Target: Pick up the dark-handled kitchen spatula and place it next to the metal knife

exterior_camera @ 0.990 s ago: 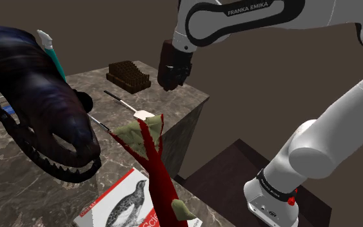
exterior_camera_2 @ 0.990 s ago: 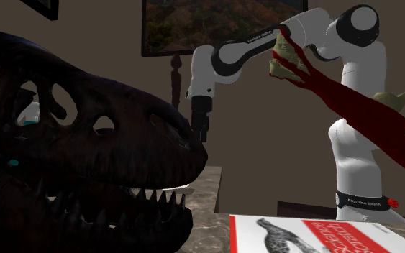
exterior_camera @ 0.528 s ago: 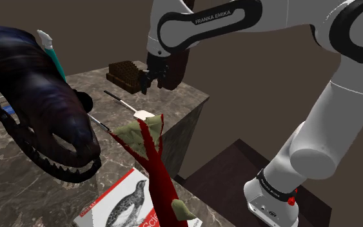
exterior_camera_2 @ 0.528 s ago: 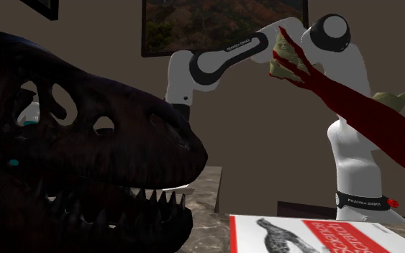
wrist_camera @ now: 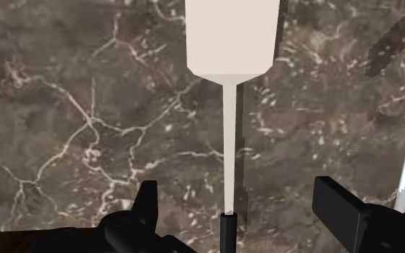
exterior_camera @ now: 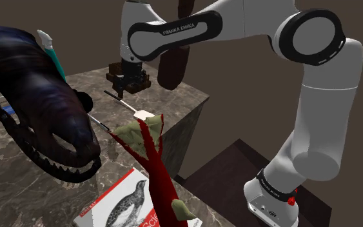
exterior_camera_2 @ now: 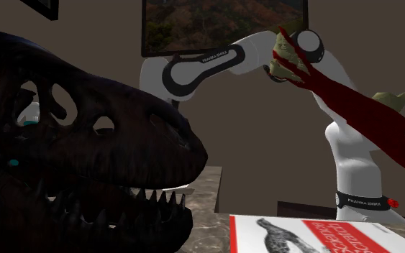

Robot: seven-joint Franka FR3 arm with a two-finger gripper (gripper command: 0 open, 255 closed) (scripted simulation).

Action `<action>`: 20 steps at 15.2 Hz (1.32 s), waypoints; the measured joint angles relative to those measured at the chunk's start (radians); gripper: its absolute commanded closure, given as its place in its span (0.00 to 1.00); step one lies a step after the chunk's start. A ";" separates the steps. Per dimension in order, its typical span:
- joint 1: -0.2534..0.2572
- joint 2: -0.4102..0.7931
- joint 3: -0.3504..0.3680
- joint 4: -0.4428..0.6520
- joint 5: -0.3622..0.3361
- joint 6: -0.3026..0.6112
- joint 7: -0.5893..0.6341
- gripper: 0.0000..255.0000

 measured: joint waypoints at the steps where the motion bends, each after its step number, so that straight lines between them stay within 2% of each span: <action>1: 0.006 0.026 -0.002 0.022 -0.007 0.004 0.002 0.00; 8: 0.017 0.089 -0.010 0.026 -0.027 0.062 0.013 0.00; 14: 0.017 0.095 -0.012 0.023 -0.029 0.070 0.013 0.00; 15: 0.017 0.095 -0.012 0.023 -0.029 0.070 0.013 1.00; 20: 0.017 0.095 -0.012 0.023 -0.029 0.070 0.013 1.00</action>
